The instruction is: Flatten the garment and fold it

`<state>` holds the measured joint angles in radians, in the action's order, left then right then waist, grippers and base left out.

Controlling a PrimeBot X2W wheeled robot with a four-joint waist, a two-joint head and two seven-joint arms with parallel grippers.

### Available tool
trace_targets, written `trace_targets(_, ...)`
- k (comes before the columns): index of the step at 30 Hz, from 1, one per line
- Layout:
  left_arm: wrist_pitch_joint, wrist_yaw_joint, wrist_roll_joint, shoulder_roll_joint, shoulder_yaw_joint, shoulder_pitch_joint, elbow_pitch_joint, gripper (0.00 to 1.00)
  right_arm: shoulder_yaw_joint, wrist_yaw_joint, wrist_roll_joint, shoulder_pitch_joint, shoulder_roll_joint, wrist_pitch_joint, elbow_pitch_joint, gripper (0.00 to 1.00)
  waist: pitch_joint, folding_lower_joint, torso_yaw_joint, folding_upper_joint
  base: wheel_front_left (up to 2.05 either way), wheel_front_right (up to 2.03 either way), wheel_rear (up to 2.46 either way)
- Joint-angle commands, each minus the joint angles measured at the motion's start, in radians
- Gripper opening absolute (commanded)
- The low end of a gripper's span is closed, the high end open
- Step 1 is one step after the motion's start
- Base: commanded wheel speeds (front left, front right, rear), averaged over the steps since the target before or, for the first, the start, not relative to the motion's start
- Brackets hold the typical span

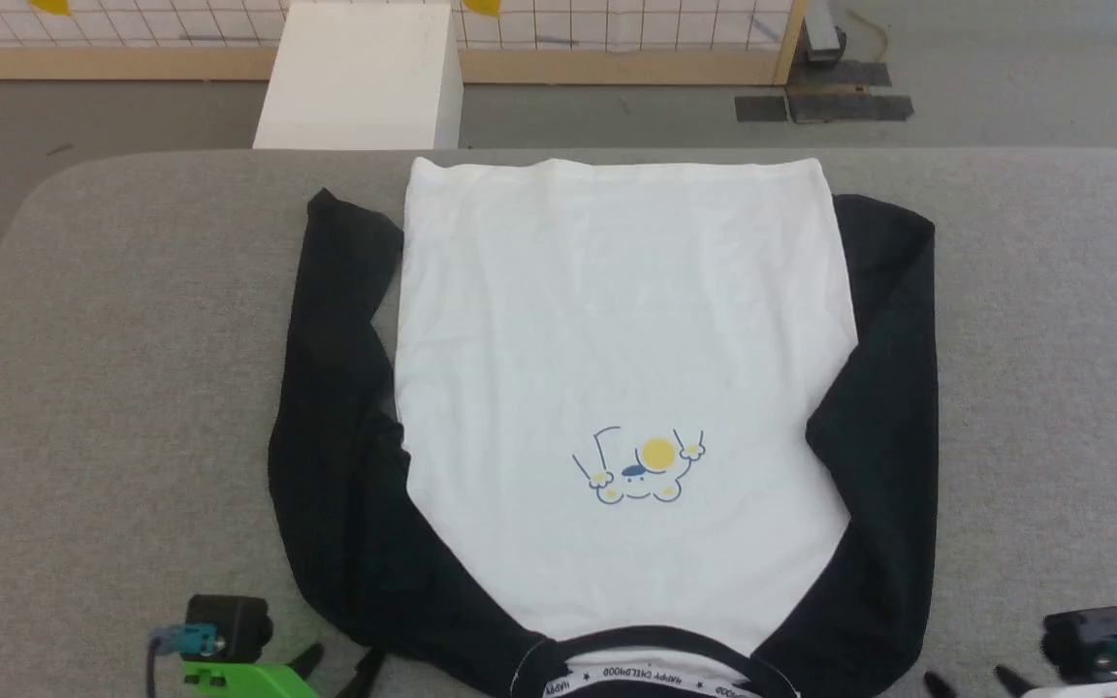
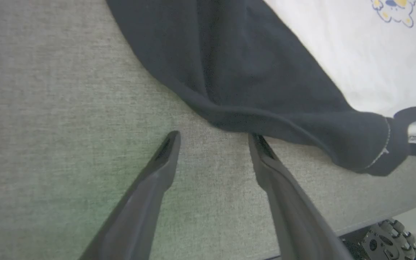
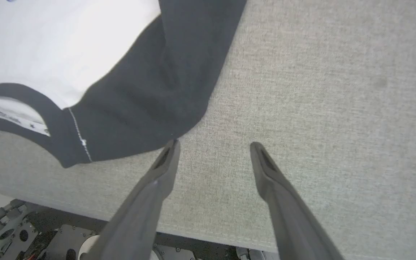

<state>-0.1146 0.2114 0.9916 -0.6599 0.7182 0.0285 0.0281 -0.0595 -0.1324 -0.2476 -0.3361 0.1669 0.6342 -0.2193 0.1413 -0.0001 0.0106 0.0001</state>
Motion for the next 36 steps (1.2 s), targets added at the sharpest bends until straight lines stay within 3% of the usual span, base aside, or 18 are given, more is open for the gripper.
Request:
trace_targets(1, 0.016, 0.018, 0.015, -0.006, -0.015, -0.03, 0.0, 1.0, -0.024, 0.002, -0.007, -0.011, -0.014, -0.028, -0.031, 1.0, -0.022, 0.0001, 0.013, -0.0001, 0.0, 0.0, 0.0)
trace_targets(6, 0.097, 0.044, 0.005, -0.012, -0.063, -0.041, -0.049, 1.0, -0.113, 0.002, 0.008, 0.003, -0.052, -0.155, -0.115, 1.0, -0.045, 0.0001, 0.016, -0.0001, 0.0, 0.0, 0.0)
trace_targets(8, 0.175, 0.058, -0.028, -0.004, -0.094, -0.027, -0.058, 1.0, -0.143, 0.002, 0.022, 0.031, -0.07, -0.245, -0.123, 1.0, -0.052, 0.0001, 0.019, -0.0001, 0.0, 0.0, 0.0)
trace_targets(12, 0.311, 0.085, -0.107, 0.027, -0.133, 0.026, -0.04, 1.0, -0.162, 0.002, 0.046, 0.1, -0.101, -0.425, -0.089, 1.0, -0.052, 0.0001, 0.022, -0.0001, 0.0, 0.0, 0.0)
trace_targets(17, 0.367, 0.074, -0.196, 0.08, -0.178, 0.14, 0.003, 1.0, -0.149, 0.002, 0.068, 0.193, -0.115, -0.577, 0.0, 1.0, -0.02, 0.0001, 0.022, -0.0001, 0.0, 0.0, 0.0)
trace_targets(23, 0.365, -0.04, -0.255, 0.082, -0.189, 0.338, 0.113, 1.0, -0.091, 0.002, 0.068, 0.321, -0.116, -0.624, 0.052, 1.0, 0.084, 0.0001, -0.008, -0.0001, 0.0, 0.0, 0.0)
trace_targets(30, 0.181, -0.187, -0.219, 0.004, -0.2, 0.619, 0.253, 1.0, -0.027, 0.002, 0.066, 0.444, -0.116, -0.643, 0.055, 1.0, 0.249, 0.0001, -0.082, -0.0001, 0.0, 0.0, 0.0)
trace_targets(36, -0.024, -0.22, -0.166, -0.072, -0.237, 0.82, 0.307, 1.0, 0.006, 0.002, 0.047, 0.506, -0.117, -0.666, 0.047, 1.0, 0.363, 0.0001, -0.146, -0.0001, 0.0, 0.0, 0.0)
